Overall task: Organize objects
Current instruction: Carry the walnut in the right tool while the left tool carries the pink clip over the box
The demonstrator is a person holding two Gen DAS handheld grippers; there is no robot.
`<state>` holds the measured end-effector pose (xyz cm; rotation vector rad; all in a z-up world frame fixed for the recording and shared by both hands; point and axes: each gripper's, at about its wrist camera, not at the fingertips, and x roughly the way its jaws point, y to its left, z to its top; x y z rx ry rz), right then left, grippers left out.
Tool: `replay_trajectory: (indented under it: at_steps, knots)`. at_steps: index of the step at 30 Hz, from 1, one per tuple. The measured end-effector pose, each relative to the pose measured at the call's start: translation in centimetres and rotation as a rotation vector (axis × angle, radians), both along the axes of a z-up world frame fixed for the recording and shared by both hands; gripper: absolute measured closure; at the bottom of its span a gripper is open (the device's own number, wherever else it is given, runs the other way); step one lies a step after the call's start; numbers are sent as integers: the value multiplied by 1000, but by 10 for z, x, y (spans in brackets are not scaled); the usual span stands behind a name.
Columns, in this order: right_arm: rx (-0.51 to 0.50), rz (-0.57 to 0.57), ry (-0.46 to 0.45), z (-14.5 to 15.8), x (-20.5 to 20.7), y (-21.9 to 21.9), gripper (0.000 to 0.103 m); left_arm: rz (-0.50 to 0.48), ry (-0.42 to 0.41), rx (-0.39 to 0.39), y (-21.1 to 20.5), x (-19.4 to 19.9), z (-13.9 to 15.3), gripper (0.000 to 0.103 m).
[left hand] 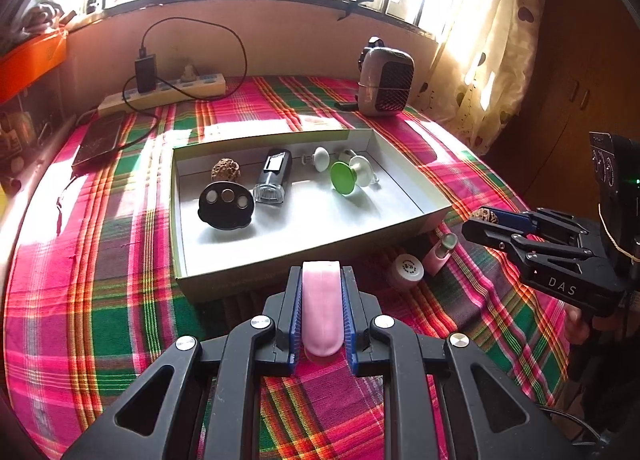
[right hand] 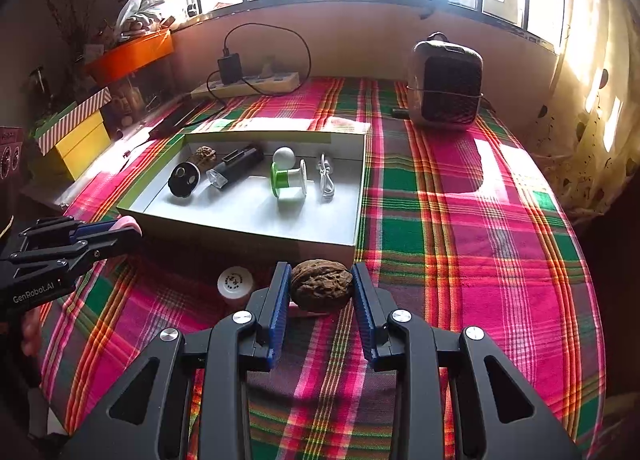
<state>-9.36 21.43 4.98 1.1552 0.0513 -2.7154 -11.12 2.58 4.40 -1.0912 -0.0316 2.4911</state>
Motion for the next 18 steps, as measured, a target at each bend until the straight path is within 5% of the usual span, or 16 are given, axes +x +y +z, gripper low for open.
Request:
replay_trajectory:
  at_steps: [18]
  knots:
    - [-13, 40, 12, 8, -27, -16, 71, 51, 29, -29, -4, -18, 9, 87]
